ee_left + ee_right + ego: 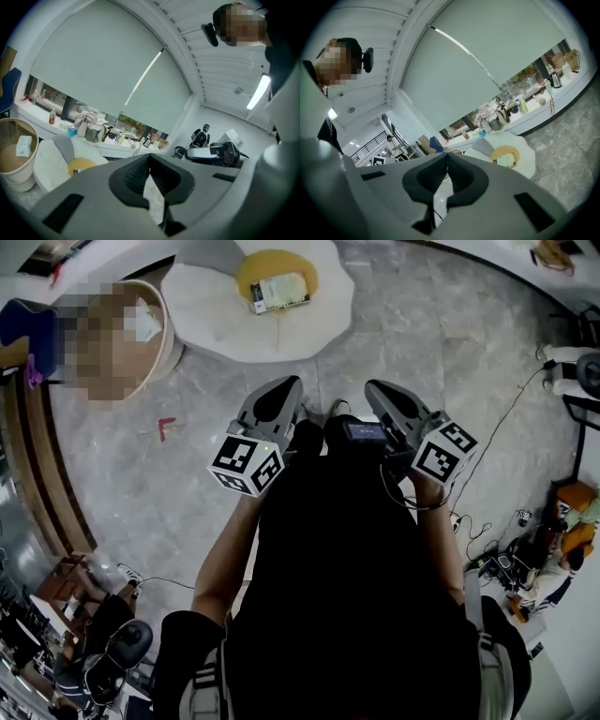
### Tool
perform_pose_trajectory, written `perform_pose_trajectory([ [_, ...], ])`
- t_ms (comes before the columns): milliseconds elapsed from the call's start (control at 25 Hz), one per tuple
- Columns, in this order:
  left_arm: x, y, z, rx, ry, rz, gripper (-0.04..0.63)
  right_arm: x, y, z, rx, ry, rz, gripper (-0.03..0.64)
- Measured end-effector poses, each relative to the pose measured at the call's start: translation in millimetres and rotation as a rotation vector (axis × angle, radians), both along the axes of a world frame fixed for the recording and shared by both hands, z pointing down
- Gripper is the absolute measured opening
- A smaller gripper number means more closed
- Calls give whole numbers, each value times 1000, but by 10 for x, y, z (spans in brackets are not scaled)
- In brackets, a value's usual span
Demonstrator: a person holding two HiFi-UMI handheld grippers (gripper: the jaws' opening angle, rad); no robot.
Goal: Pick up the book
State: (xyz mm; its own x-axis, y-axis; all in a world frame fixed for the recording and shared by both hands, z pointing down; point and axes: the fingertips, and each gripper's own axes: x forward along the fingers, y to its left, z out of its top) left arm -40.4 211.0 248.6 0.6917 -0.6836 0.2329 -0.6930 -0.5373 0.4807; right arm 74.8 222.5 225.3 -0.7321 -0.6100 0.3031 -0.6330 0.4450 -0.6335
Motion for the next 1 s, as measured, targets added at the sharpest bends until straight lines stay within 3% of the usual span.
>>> perform_pose_trajectory([
  [480, -38, -279, 93, -16, -13, -2, 14, -2, -357, 52, -3, -10, 23, 17],
  [1000, 38, -1168, -39, -14, -39, -54, 14, 110, -1412, -76, 36, -60, -32, 17],
])
